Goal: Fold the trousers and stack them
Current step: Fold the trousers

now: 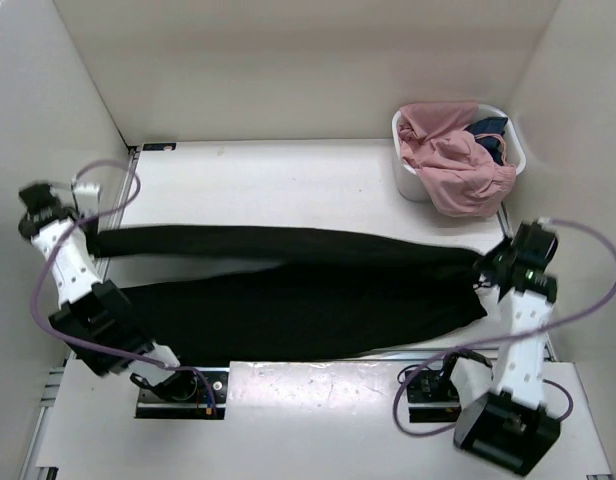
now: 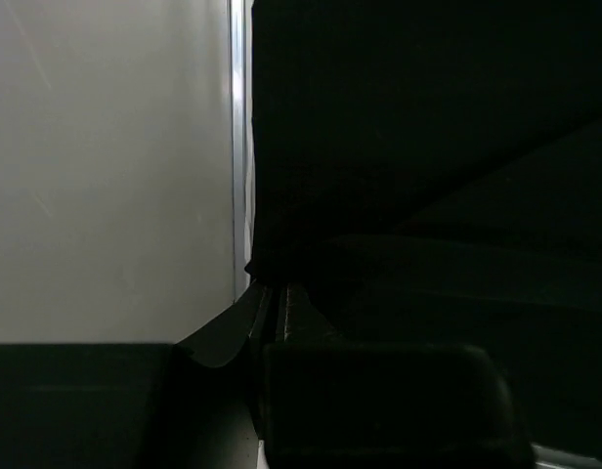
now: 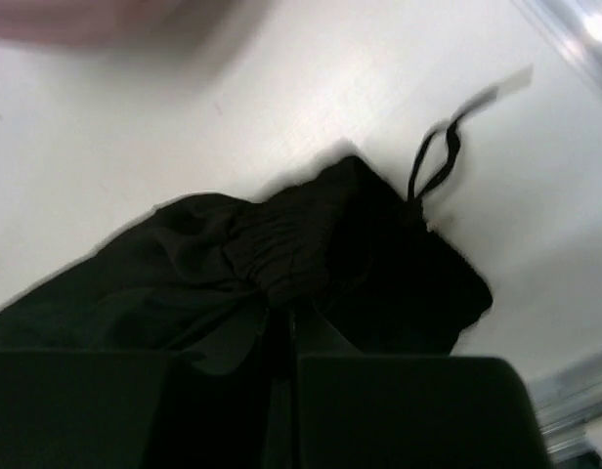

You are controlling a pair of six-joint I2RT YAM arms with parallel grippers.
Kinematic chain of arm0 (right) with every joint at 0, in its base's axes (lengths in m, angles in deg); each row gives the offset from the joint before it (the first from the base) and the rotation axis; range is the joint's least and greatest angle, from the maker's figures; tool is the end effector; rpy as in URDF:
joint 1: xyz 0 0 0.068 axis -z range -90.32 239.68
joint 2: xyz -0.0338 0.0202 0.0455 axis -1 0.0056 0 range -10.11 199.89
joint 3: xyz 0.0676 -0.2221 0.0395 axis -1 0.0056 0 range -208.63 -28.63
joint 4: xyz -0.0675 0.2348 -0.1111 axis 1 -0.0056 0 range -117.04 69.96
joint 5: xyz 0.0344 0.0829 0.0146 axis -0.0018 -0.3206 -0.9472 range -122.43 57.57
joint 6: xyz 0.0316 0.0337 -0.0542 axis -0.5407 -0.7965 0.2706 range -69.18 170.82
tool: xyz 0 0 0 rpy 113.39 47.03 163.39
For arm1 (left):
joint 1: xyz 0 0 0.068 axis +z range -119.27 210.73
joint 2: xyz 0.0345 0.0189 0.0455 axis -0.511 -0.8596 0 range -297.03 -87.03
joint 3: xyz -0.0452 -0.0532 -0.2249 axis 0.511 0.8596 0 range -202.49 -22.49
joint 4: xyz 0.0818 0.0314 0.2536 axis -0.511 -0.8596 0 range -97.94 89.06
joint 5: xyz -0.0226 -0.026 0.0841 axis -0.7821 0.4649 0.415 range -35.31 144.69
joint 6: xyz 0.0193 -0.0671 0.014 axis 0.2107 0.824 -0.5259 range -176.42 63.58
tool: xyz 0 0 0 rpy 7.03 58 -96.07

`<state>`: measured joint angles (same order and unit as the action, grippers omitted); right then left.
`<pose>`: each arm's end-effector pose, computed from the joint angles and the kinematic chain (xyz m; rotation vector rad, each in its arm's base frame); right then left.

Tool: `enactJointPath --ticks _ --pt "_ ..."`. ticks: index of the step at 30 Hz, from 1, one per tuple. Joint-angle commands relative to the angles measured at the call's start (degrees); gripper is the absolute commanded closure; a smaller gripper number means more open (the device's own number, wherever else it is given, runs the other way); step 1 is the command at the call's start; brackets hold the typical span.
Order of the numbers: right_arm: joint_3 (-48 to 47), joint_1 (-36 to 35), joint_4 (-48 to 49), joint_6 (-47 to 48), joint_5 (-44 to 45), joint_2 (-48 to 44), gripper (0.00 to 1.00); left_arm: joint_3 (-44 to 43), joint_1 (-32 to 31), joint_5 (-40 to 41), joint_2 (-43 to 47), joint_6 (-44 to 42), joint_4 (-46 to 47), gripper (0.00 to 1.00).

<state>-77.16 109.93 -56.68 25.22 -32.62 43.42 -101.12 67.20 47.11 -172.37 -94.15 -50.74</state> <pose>0.2270 -0.0836 0.2443 0.8935 2.1172 0.0520 0.2717 0.1912 0.2580 0.0797 2.5776 0.3318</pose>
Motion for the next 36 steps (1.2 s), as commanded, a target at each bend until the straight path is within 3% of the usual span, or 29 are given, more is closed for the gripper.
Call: enactJointPath --ticks 1,6,8,13,20,23,28,36 --pt "9.4 0.4 -1.7 -3.6 -2.9 -10.9 1.00 11.8 5.3 2.6 9.3 -5.3 -2.0 0.86" --pt "16.9 0.4 -12.9 -11.8 3.7 -29.1 1.00 22.3 11.2 4.4 15.5 -10.7 -0.6 0.86" --pt "17.5 0.4 -14.4 -11.8 4.8 -31.6 1.00 25.7 13.6 4.4 16.1 -11.9 0.1 0.86" --pt "13.8 0.4 -17.4 -13.4 7.7 -23.1 1.00 27.1 15.3 3.4 14.4 -12.5 0.8 0.86" --pt "-3.7 0.4 -21.0 -11.9 14.7 -9.1 1.00 14.6 15.3 1.5 8.4 -13.1 0.8 0.86" --pt "-8.1 0.4 -26.0 -11.4 15.2 -6.5 1.00 13.3 16.3 1.5 7.8 -14.5 0.8 0.86" --pt "-1.9 0.9 -33.3 -14.5 13.9 -10.4 1.00 17.3 18.8 3.1 9.1 -17.2 0.8 0.86" --pt "6.7 0.9 -35.0 -21.3 15.0 -14.1 1.00 26.9 24.2 4.1 10.9 -23.6 0.8 0.86"
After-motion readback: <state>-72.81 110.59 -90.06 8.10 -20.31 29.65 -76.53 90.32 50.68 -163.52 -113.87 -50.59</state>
